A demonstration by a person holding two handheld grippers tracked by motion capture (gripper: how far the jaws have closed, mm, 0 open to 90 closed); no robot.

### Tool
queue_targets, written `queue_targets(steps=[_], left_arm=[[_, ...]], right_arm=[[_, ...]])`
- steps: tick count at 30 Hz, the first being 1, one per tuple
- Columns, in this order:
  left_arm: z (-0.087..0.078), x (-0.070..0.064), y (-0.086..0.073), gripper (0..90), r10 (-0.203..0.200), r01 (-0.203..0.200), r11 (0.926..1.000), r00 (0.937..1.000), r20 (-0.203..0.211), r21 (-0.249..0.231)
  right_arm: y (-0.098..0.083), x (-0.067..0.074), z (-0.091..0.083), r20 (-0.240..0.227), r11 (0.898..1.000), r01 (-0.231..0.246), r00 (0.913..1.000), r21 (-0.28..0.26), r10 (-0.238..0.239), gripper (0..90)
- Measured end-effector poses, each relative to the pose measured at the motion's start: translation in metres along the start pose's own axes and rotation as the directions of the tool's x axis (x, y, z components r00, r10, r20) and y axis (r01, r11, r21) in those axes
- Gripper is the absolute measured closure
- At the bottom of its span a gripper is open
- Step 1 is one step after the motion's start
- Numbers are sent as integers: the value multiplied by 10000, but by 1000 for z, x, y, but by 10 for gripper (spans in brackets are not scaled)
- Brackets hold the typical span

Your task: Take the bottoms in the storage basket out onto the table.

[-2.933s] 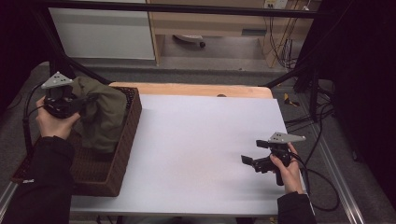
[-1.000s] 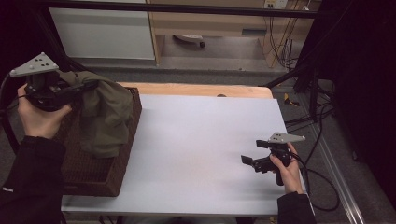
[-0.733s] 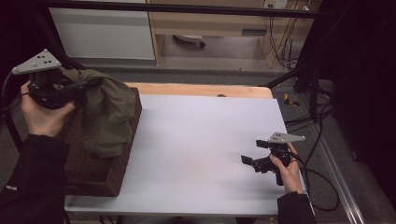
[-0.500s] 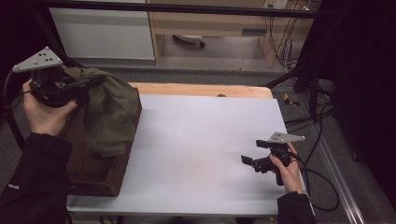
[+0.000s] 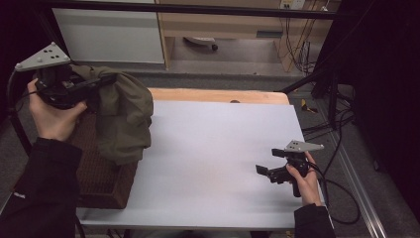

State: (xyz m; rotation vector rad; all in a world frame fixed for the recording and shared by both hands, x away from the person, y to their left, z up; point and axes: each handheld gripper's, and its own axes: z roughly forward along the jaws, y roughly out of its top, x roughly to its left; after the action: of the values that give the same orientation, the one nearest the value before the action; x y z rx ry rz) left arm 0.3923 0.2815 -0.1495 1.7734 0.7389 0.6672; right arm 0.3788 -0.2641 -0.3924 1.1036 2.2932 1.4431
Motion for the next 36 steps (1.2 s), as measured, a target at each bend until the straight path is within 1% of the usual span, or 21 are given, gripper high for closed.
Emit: queue_targets(steps=[4,8,18,27,36], left_arm=[[2,-2,3,881,-18,18,10000,10000,57,-61],[5,-6,6,880,47,-46,10000,9999,98,-37],[11,-15,14,880,192,-189,9997,9996,199,-158],[16,-22,21,879,245,-236,9993,9992,315,-274],[24,-30,25,880,313,-299,9991,9983,489,-286]], right_arm=[[0,0,0,-8,10000,-4,10000,-2,4,7],[0,0,0,-14,10000,-4,10000,-17,4,7],[0,0,0,-16,10000,-6,10000,-18,6,7],[0,0,0,-8,10000,-5,10000,-14,5,7],[0,0,-1,-16,10000,7,10000,-26,-7,8]])
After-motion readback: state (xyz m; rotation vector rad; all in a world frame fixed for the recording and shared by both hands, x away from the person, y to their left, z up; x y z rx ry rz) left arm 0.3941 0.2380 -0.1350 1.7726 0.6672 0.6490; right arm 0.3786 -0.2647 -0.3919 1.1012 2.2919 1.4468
